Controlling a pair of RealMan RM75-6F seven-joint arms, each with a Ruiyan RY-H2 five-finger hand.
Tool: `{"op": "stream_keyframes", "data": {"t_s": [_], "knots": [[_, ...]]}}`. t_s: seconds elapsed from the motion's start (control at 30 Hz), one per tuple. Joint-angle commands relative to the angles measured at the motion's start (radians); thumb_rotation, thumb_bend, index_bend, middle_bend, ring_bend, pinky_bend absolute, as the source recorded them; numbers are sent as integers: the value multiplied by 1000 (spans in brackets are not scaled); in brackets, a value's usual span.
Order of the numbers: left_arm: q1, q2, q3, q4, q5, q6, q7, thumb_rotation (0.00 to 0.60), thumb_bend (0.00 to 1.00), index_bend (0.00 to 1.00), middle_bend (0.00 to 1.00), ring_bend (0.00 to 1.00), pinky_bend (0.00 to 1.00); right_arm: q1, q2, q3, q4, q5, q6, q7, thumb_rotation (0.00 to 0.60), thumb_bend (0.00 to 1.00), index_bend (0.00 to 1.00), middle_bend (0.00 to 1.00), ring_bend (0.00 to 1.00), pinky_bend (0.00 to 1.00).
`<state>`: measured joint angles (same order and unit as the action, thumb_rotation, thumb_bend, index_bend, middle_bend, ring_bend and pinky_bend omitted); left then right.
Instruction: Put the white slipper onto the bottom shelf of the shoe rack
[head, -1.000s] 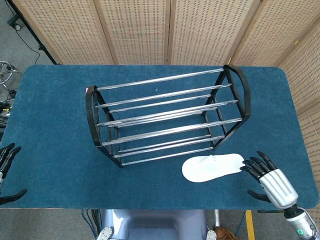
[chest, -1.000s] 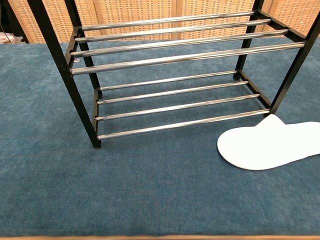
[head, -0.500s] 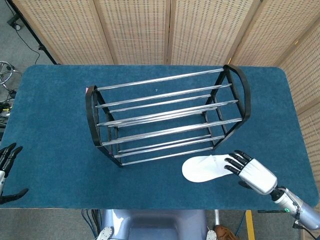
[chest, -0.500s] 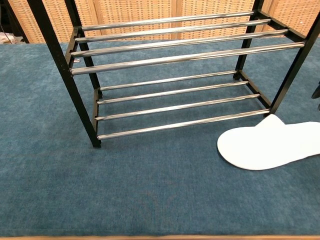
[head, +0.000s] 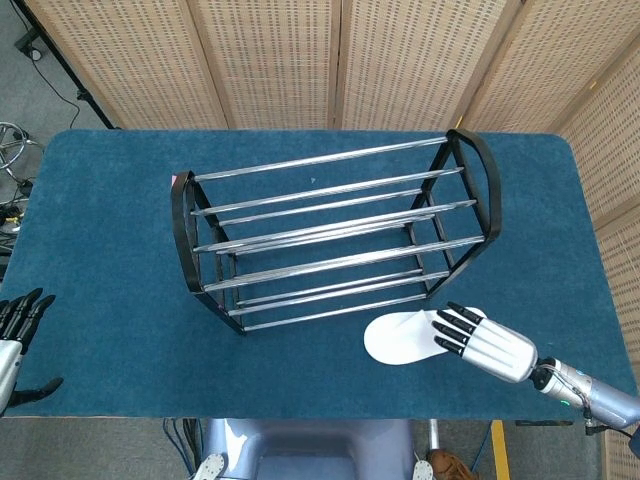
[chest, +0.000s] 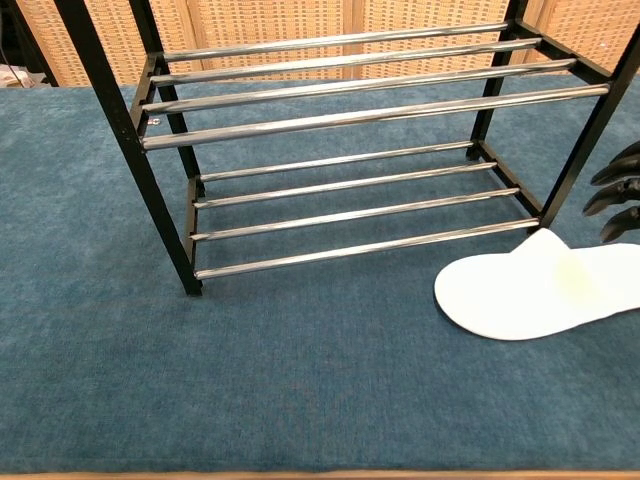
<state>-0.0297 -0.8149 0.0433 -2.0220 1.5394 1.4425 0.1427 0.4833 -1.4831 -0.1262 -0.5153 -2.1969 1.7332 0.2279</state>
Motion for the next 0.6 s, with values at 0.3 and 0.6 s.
{"op": "stream_keyframes", "data": {"t_s": [0.3, 0.6], "knots": [[-19, -25, -16, 2, -57, -28, 47, 600, 89, 0, 0, 0, 0, 93, -87, -67, 228, -14, 28, 32, 600, 210, 290, 222, 119, 161], [-34, -51, -23, -5, -93, -48, 108, 600, 89, 0, 0, 0, 0, 136, -121, -102, 326, 6, 39, 43, 600, 201, 293, 226, 108, 155]]}}
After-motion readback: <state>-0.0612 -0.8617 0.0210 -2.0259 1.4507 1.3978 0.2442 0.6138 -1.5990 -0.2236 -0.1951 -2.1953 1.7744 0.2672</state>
